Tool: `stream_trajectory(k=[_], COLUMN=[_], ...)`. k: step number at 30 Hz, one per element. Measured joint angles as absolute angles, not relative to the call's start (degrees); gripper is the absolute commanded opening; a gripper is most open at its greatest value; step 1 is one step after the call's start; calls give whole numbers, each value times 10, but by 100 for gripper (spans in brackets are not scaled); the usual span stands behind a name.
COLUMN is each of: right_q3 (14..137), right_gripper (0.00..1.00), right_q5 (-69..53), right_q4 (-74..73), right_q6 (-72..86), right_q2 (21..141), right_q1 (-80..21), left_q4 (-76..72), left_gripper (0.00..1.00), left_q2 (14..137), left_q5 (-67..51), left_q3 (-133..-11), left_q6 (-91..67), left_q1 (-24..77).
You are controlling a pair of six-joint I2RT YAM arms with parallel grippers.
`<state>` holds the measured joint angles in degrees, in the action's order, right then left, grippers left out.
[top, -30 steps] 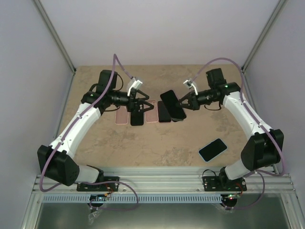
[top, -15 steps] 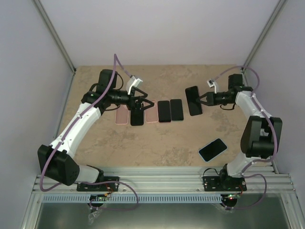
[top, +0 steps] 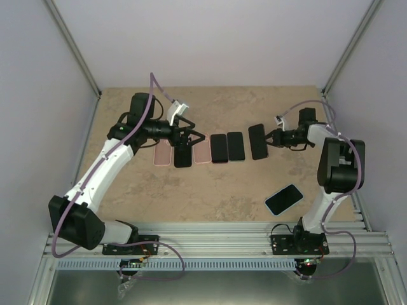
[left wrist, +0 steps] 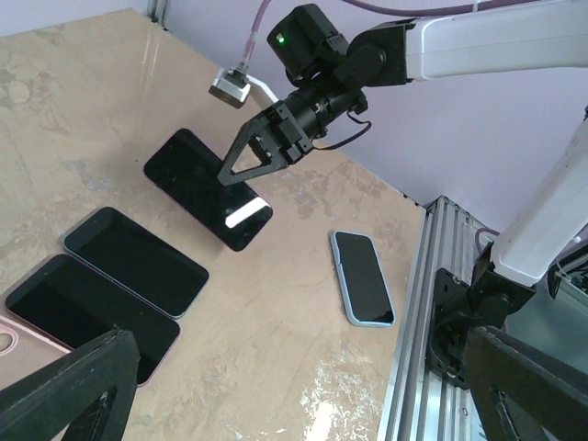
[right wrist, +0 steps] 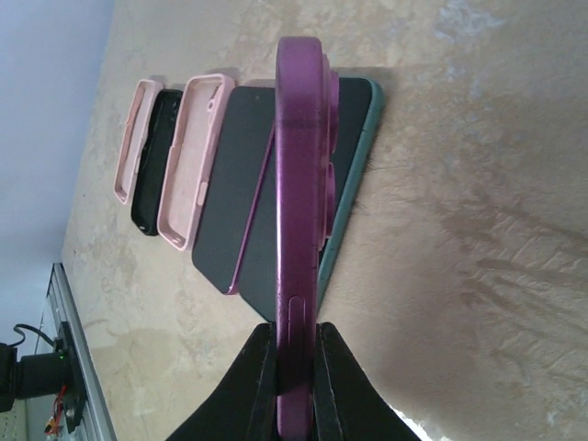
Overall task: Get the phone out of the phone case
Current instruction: Place the phone at the center of the board.
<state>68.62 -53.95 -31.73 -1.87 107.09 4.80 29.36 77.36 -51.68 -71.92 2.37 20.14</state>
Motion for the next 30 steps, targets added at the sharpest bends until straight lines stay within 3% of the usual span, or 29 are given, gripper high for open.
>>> stream_trajectory(k=[16,30], right_q3=[708,733], right_gripper=[2,9], right_q5=[-572,-615], right_q4=[-295,-291], right_q6=[20,42], right_q2=[1167,1216], right_q1=[48,54], left_q4=[279,279], left_gripper=[99,99], left_q2=[758,758], left_q5=[-509,-498], left_q3=[-703,-698], left_q6=[16,16], left_q1=[201,201])
